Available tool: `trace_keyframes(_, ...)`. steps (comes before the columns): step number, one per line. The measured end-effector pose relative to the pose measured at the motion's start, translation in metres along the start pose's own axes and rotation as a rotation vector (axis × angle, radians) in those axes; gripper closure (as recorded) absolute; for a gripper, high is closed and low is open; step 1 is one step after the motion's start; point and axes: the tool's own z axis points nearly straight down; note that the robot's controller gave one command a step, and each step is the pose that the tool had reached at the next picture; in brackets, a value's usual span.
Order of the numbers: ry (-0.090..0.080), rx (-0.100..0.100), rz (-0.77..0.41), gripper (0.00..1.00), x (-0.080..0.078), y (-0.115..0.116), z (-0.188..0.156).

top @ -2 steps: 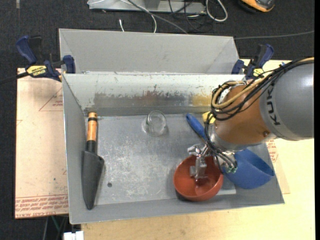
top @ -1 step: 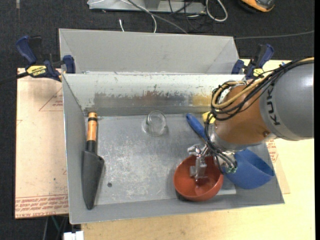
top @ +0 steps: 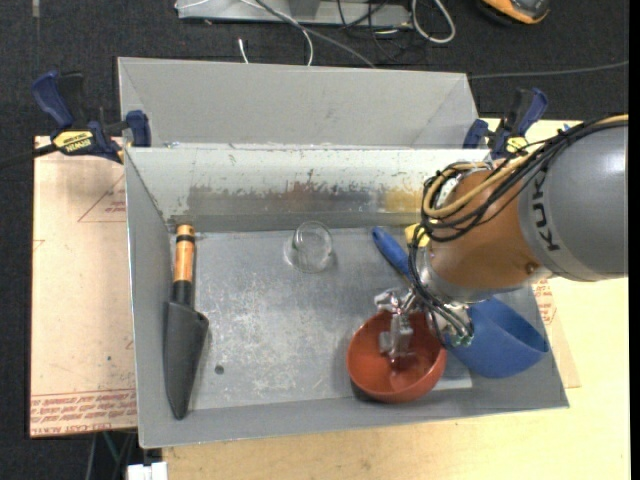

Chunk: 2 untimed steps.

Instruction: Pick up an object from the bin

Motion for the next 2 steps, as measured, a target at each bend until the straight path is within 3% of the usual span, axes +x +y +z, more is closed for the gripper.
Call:
trace_keyframes(1,-0.006,-0.002,-0.119,1.00,0.028,-0.004,-0.090)
trace_keyframes(2,-0.016,-0.004,-0.007,1.00,0.003,0.003,0.005)
